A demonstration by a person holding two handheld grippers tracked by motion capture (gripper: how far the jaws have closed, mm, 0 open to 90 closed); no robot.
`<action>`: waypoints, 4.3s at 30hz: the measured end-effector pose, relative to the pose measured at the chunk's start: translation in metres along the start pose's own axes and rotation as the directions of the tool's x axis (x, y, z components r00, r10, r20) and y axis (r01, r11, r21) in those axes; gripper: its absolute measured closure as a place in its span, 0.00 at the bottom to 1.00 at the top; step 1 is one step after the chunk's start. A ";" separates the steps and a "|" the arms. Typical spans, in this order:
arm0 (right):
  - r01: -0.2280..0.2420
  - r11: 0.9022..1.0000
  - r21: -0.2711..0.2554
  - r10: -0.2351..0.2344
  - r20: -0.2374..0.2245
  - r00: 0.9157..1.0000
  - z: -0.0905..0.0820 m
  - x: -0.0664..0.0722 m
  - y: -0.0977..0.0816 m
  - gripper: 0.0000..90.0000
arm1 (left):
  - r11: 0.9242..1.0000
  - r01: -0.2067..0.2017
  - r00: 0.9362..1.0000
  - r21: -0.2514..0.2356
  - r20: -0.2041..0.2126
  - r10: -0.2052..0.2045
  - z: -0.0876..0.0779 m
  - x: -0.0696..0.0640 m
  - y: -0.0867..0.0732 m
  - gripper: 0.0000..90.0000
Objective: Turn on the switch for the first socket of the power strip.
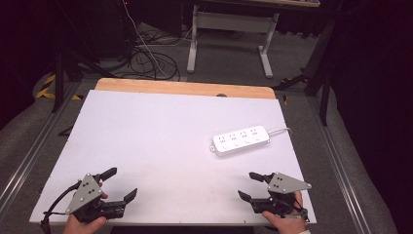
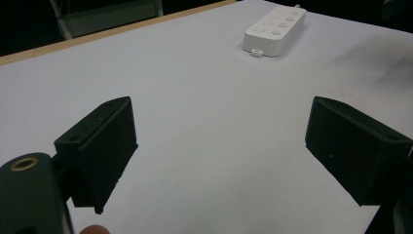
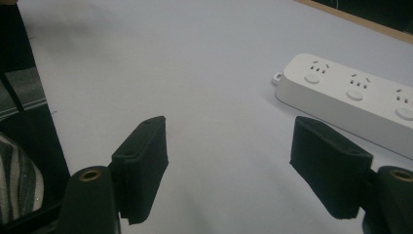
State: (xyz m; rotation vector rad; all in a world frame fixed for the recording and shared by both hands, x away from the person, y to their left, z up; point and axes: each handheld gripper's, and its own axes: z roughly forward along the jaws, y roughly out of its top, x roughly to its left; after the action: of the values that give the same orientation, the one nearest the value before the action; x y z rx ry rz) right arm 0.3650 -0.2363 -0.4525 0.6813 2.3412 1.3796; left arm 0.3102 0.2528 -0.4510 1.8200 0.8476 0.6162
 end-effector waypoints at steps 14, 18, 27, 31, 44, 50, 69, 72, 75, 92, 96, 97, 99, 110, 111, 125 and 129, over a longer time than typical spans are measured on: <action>0.003 1.000 0.004 -0.003 0.001 1.000 -0.001 0.000 0.001 0.33 | 1.000 -0.011 1.000 -0.001 -0.016 0.011 -0.001 -0.001 0.000 0.14; 0.003 1.000 0.008 -0.003 -0.004 1.000 -0.001 0.000 0.002 0.33 | 1.000 -0.005 1.000 0.005 -0.011 0.005 0.000 -0.002 -0.001 0.14; 0.011 1.000 0.025 -0.011 0.003 1.000 0.000 0.000 0.006 0.33 | 1.000 -0.011 1.000 0.006 -0.020 0.011 -0.001 -0.001 -0.001 0.14; -0.021 0.999 0.046 0.020 0.024 1.000 0.002 0.000 0.010 0.37 | 1.000 -0.011 1.000 0.006 -0.023 0.011 -0.002 -0.001 -0.001 0.14; -0.028 0.997 0.072 0.027 0.005 1.000 0.004 -0.009 0.036 0.45 | 1.000 -0.013 0.999 0.008 -0.029 0.014 -0.002 -0.001 -0.001 0.14; -0.023 0.997 0.074 0.023 0.005 1.000 0.003 -0.014 0.046 0.45 | 1.000 -0.008 1.000 0.007 -0.028 0.008 -0.002 -0.002 -0.001 0.14; -0.021 0.997 0.071 0.020 0.018 1.000 0.006 -0.034 0.069 0.47 | 1.000 -0.017 0.999 0.011 -0.028 0.017 -0.002 -0.001 -0.001 0.14; -0.026 0.997 0.070 0.024 0.024 0.999 0.007 -0.038 0.072 0.51 | 1.000 -0.019 0.999 0.014 -0.027 0.019 -0.001 -0.001 -0.001 0.14; -0.031 0.997 0.072 0.029 0.029 0.999 0.009 -0.042 0.076 0.59 | 1.000 -0.016 1.000 0.017 -0.025 0.016 -0.001 -0.002 -0.001 0.14; -0.071 0.990 0.120 0.058 0.114 0.992 0.018 -0.073 0.085 1.00 | 1.000 -0.015 0.999 0.018 -0.030 0.016 -0.001 -0.001 -0.001 0.14; -0.104 0.987 0.124 0.086 0.140 0.986 0.020 -0.083 0.085 1.00 | 1.000 -0.019 0.999 0.020 -0.029 0.019 -0.001 -0.001 -0.001 0.14; -0.110 0.986 0.123 0.091 0.148 0.985 0.021 -0.085 0.085 1.00 | 1.000 -0.018 0.999 0.020 -0.030 0.019 -0.001 -0.001 -0.002 0.14; -0.115 0.986 0.121 0.094 0.169 0.981 0.022 -0.090 0.084 1.00 | 1.000 -0.018 0.999 0.022 -0.029 0.019 0.000 -0.001 -0.002 0.14; -0.146 0.979 0.143 0.109 0.242 0.964 0.034 -0.112 0.079 1.00 | 1.000 -0.018 0.999 0.024 -0.028 0.019 0.000 0.000 -0.002 0.14; -0.157 0.976 0.151 0.116 0.252 0.961 0.037 -0.116 0.078 1.00 | 1.000 -0.015 1.000 0.025 -0.027 0.016 0.000 0.000 -0.002 0.14; -0.222 0.952 0.211 0.147 0.320 0.936 0.053 -0.142 0.064 1.00 | 1.000 -0.017 0.999 0.026 -0.028 0.017 0.000 0.000 -0.002 0.14; -0.238 0.943 0.231 0.152 0.334 0.930 0.057 -0.149 0.059 1.00 | 0.999 -0.017 0.999 0.027 -0.028 0.017 0.000 0.000 -0.002 0.14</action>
State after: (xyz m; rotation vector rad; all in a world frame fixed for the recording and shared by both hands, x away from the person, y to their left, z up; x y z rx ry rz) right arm 0.5313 -0.2539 -0.4203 1.1524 2.2654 0.9439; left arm 0.3096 0.2534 -0.4527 1.8484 0.8638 0.6454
